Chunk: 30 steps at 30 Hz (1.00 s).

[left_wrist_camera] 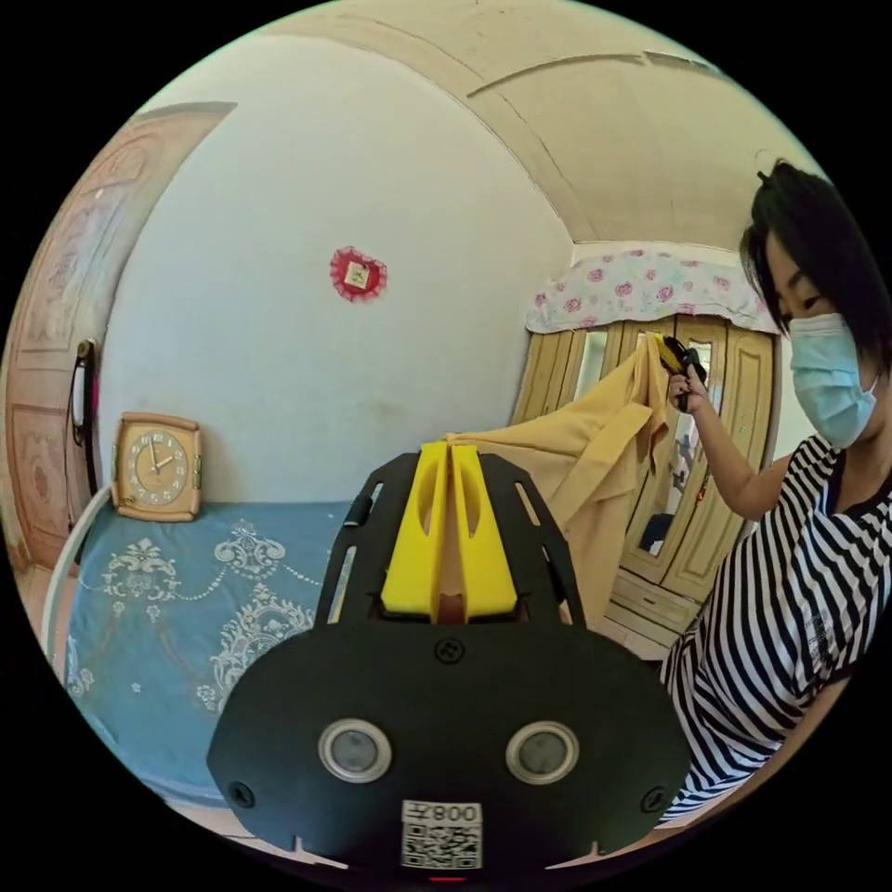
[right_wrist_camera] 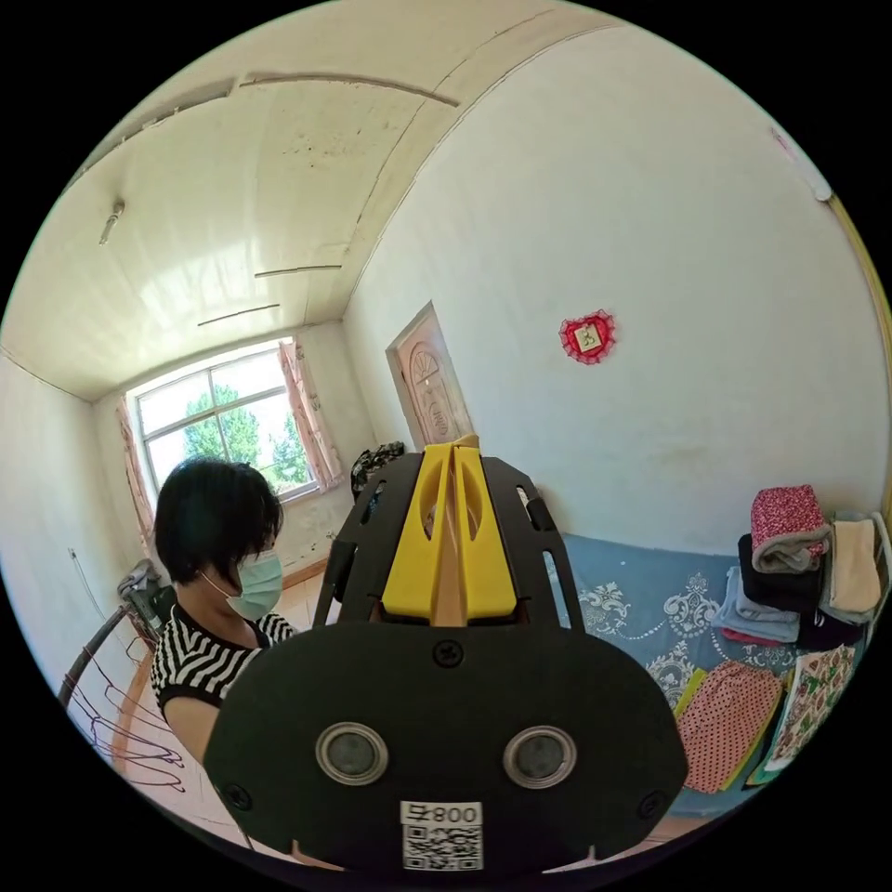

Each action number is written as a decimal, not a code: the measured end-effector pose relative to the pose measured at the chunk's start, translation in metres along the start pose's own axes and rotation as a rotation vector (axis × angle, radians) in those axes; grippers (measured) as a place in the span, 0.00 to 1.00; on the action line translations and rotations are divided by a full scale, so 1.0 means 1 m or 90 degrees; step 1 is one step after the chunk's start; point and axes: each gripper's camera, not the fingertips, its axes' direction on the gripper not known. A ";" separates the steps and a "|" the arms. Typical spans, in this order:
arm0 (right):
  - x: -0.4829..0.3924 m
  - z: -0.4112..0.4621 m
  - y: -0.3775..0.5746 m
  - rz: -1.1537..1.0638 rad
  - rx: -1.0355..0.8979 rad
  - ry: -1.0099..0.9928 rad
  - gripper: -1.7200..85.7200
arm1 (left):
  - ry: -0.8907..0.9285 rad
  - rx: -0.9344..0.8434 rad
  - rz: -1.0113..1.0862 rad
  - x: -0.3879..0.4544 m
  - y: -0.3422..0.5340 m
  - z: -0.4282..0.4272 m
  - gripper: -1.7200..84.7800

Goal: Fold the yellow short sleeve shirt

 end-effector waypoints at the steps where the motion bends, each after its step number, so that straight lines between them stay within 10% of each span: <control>1: 0.012 -0.006 -0.005 0.007 0.000 -0.005 0.02 | -0.022 0.013 0.018 0.011 -0.015 -0.018 0.02; 16: 0.145 -0.076 -0.102 0.007 0.040 -0.060 0.02 | -0.203 0.146 0.132 0.100 -0.167 -0.123 0.03; 30: 0.489 0.047 -0.227 0.189 -0.086 -0.004 0.02 | -0.309 -0.060 0.007 -0.075 -0.272 0.067 0.03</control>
